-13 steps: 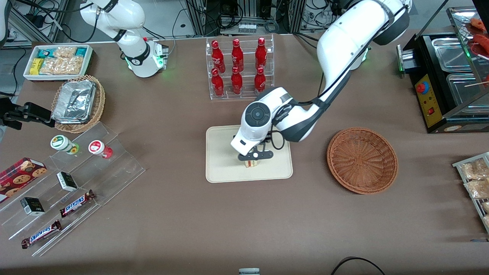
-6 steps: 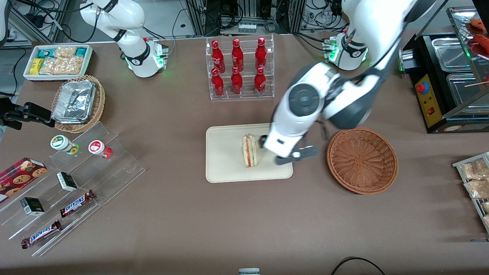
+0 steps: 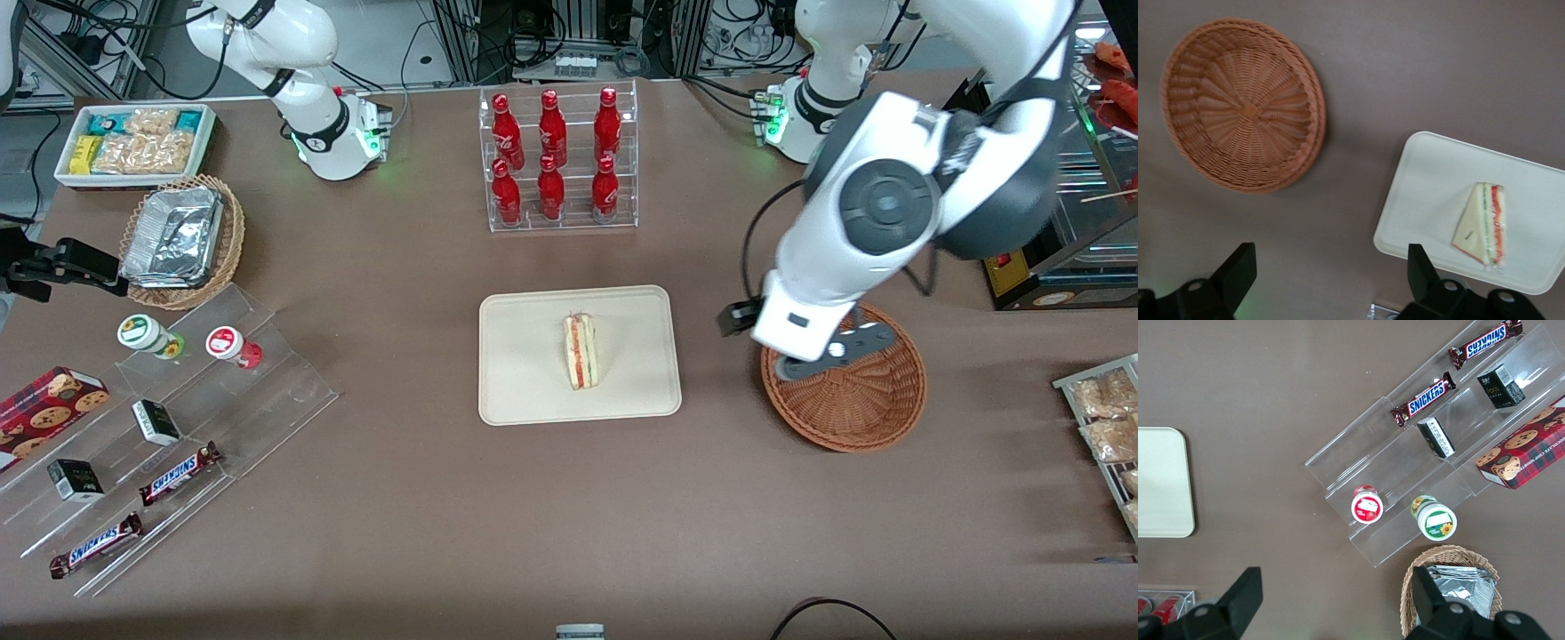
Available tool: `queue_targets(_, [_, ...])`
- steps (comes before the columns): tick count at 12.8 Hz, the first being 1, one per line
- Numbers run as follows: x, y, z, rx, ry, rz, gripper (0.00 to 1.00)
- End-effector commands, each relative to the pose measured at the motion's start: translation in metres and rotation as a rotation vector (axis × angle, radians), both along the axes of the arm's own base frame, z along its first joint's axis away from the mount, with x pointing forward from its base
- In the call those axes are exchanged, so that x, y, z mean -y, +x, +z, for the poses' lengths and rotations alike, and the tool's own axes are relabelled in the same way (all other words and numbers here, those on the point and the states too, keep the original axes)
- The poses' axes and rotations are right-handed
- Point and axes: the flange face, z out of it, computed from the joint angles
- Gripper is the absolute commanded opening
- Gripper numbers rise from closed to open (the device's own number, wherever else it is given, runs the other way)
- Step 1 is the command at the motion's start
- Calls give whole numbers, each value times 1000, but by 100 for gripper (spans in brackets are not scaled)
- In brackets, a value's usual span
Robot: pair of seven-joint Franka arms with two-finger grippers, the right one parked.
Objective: Place sandwich from basket to tray
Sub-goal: 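Raise the left gripper away from the sandwich on the tray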
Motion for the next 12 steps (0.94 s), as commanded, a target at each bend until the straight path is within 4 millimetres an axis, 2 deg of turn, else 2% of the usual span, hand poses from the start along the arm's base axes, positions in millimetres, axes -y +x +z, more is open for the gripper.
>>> queue_targets(1, [-23, -15, 27, -6, 15, -34, 100])
queue_targets(2, [-25, -19, 33, -4, 20, -45, 100])
queue_targets(5, [-52, -24, 52, -13, 31, -68, 100])
queue_targets(10, [-115, -29, 70, -36, 29, -129, 100])
queue_targets(12, [-132, -36, 81, -35, 8, -154, 100])
